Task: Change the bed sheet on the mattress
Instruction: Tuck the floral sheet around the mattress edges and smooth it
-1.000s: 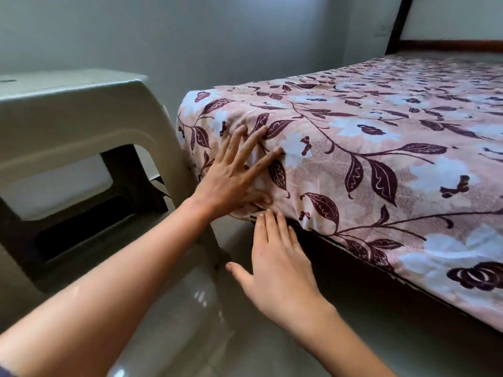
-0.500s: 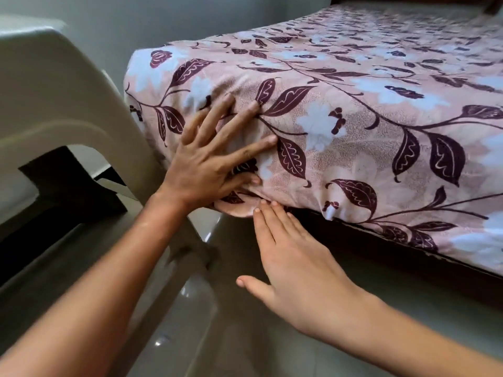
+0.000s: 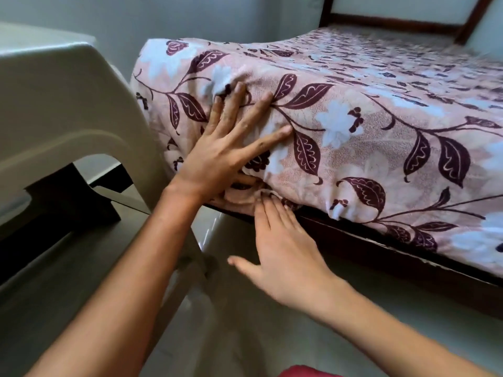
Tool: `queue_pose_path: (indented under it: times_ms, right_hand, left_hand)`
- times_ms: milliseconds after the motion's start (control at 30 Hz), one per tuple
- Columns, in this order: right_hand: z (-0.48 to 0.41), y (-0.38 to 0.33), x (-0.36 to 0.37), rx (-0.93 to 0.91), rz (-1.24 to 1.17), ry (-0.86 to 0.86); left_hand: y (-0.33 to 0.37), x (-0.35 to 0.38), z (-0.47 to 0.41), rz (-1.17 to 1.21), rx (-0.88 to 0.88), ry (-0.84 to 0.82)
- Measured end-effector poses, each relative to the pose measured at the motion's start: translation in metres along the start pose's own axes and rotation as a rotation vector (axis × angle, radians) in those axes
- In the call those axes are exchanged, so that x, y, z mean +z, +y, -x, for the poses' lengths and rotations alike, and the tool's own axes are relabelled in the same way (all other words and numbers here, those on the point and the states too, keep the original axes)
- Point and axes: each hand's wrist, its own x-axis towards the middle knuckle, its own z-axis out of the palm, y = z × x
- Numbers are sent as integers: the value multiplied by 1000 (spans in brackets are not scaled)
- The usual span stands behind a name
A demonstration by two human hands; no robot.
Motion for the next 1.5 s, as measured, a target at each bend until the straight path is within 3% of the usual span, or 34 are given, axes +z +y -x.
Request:
queue_pose_path:
  times_ms: [67,167,300,400,467,534,634,800,900,1100,1300,1501]
  right_hand:
    - [-43,10,-3,80,-123,-47]
    - [-84,19,-10,59,-444,-198]
    - [-11,9,-5,-42,-132,-103]
    - [47,-14,-4,-61,-166,-283]
    - [42,-16,5,-104,-95,-100]
    - [27,-13,12,-28,-2,44]
    - [15,-13,21,18,-32,26]
    - [2,-20,14,-94,35,62]
    - [-6,-28,10,-94,49,126]
    - [-14,-35,22,-91,12,234]
    - [-43,-35,10,-106,-53,194]
    - [-140,-31,-7,-172,-186,-74]
  left_hand:
    - [-6,-7,-6,-20,24,-31]
    - [-3,-10,-7,-19,37,-72]
    - [5,2,8,-19,28,-74]
    - [10,11,20,-54,9,-83]
    - [13,8,21,-44,7,-109]
    - [13,-2,20,-7,0,-155]
    - [2,-22,17,35,-110,-186]
    - [-9,-33,17,100,-363,-237]
    - [-8,-32,22,65,-350,-289]
    - [-2,-15,33,-48,-346,-211]
    - [-8,-19,7,51,-358,-136]
    - [-16,-29,-2,81,-365,-182]
